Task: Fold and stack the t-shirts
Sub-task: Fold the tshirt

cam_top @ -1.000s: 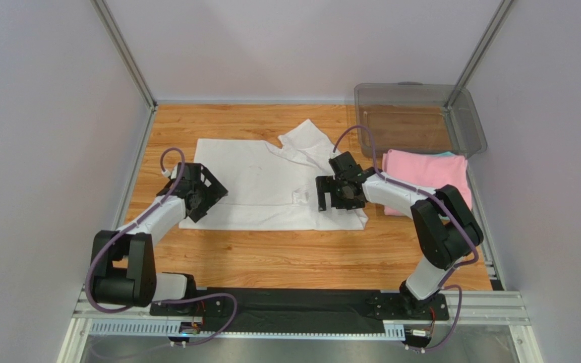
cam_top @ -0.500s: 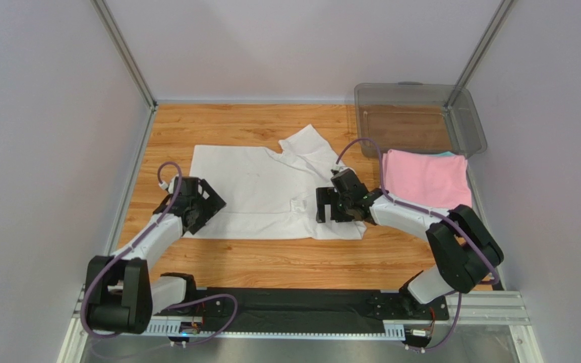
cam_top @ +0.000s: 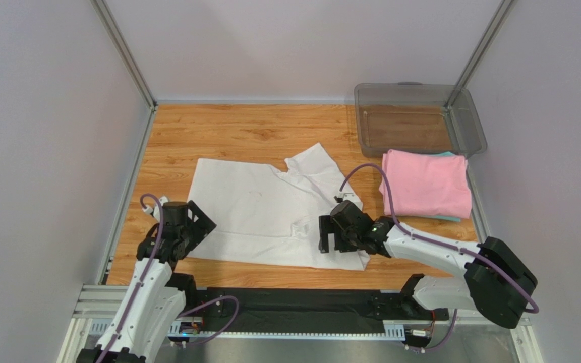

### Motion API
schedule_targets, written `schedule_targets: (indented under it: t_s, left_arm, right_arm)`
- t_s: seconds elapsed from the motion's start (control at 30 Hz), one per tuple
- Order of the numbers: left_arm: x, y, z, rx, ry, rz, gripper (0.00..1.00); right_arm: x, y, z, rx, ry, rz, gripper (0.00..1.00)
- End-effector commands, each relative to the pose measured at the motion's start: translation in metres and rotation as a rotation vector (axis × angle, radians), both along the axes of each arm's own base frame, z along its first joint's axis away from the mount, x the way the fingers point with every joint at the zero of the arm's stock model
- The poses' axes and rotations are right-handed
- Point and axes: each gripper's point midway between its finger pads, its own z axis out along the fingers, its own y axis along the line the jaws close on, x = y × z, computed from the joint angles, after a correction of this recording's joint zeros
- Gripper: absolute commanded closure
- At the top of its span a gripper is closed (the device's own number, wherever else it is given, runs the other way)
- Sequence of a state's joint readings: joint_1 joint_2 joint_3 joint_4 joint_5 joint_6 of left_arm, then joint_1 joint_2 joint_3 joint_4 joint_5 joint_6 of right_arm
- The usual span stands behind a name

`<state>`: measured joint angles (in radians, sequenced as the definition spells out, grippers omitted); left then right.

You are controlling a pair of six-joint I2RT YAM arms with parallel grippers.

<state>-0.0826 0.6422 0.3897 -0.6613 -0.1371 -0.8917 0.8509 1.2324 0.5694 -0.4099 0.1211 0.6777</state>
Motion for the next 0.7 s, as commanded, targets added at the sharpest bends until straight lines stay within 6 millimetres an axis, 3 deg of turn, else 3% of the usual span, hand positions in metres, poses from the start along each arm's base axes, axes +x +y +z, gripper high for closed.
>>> schedule_targets:
  t_s: [0.0,0.2,0.4,0.53,0.6,0.67]
  left_arm:
    - [-0.004,0.004,0.018,0.005,-0.009,0.025,0.0]
    - [0.009,0.003,0.045,0.014,-0.08,0.0,0.0]
    - [0.044,0.01,0.086,0.076,-0.15,-0.001,0.0]
    - [0.091,0.014,0.11,0.131,-0.14,-0.017,0.0]
    - [0.106,0.013,0.111,0.153,-0.099,-0.045,0.0]
    - [0.133,0.013,0.108,0.17,-0.054,-0.054,0.0]
  right_arm:
    - [-0.003,-0.013,0.007,-0.039,-0.018,-0.05,0.0]
    - [0.027,-0.01,0.068,-0.056,-0.19,-0.014,0.0]
    - [0.064,-0.002,0.129,-0.038,-0.356,-0.038,0.0]
    - [0.08,-0.002,0.143,-0.048,-0.371,-0.043,0.0]
    - [0.086,-0.004,0.146,-0.051,-0.375,-0.048,0.0]
    - [0.088,-0.007,0.143,-0.07,-0.37,-0.038,0.0]
